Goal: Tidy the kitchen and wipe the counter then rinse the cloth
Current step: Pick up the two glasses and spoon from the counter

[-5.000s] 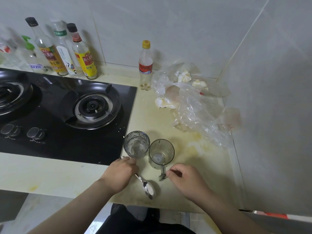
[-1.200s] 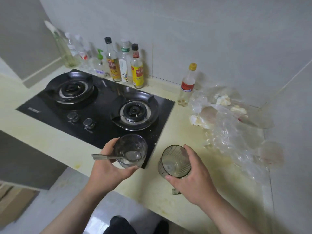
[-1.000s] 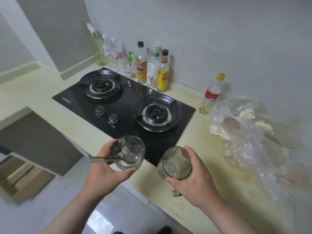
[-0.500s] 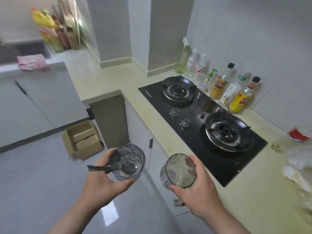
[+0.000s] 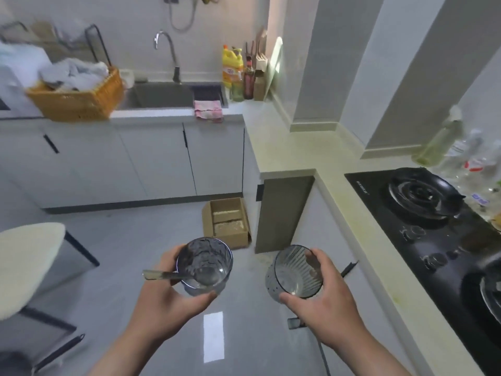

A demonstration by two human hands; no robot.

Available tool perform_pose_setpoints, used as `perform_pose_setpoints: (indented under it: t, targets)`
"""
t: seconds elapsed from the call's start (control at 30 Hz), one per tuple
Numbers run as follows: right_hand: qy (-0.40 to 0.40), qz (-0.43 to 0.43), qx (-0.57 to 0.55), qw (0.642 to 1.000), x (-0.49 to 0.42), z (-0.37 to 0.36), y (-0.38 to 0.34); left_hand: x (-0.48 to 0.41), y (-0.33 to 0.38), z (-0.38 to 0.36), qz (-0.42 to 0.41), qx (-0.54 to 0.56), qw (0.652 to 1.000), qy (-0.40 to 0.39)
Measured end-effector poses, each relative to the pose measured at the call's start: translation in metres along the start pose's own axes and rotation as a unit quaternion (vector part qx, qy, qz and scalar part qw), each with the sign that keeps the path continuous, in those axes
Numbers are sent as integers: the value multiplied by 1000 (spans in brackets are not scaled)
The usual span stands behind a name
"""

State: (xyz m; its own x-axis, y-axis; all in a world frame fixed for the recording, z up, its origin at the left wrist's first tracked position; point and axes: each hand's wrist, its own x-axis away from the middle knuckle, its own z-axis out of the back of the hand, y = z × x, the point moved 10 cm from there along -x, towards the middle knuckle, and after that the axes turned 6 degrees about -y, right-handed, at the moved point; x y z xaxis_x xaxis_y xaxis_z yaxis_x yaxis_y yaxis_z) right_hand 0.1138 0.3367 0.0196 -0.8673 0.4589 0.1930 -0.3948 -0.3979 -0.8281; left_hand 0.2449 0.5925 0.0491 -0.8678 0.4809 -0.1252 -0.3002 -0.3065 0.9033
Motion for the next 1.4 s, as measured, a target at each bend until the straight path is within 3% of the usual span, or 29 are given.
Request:
perform_pose_setpoints:
  t: [0.37,0.73,1.03,1.4]
  targets:
    - [-99,40,19,994,-128,-83,-60,-55,-65,79,91,7,990,103]
    - [-151,77,30,985,-308,-131,-142,-222,-94,137,104,25,983,148]
    - [-134,88,42,986,-416,-148,-206,-341,-120,186,77,30,987,139]
    - [-31,-5,17,999,-536,-180,-239,-536,-171,224,22,19,1000,8]
